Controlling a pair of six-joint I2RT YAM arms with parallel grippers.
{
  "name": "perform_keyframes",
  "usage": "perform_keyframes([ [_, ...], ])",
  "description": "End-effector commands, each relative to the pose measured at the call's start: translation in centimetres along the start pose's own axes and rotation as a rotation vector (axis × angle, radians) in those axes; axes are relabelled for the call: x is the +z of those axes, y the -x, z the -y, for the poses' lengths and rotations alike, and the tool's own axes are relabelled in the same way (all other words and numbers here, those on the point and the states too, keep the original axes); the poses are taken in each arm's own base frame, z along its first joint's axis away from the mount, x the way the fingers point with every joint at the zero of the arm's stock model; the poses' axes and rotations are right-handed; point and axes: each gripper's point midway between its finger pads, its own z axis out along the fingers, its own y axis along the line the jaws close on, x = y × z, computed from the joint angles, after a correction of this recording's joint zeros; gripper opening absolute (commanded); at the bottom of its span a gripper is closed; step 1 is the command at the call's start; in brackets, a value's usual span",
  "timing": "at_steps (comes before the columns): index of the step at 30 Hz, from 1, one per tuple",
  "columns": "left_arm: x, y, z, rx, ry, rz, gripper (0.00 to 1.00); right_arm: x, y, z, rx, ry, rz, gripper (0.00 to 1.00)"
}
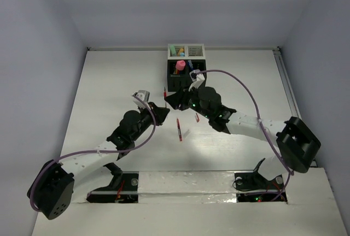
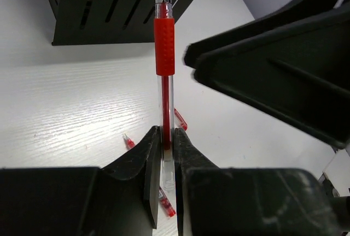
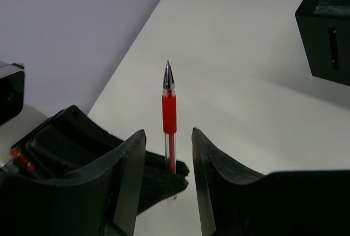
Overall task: Sort the stationery into containers
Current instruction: Pick up the pen cap from the center of the board.
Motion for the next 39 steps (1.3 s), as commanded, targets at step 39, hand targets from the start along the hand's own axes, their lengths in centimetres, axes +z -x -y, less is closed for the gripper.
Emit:
perform_keyframes([
  [39,-0.1,2.3,3.0,0.034,-0.128,0.046,0.00,-5.3,-11.3,14.4,0.055,-0.421,-0.472,0.53],
])
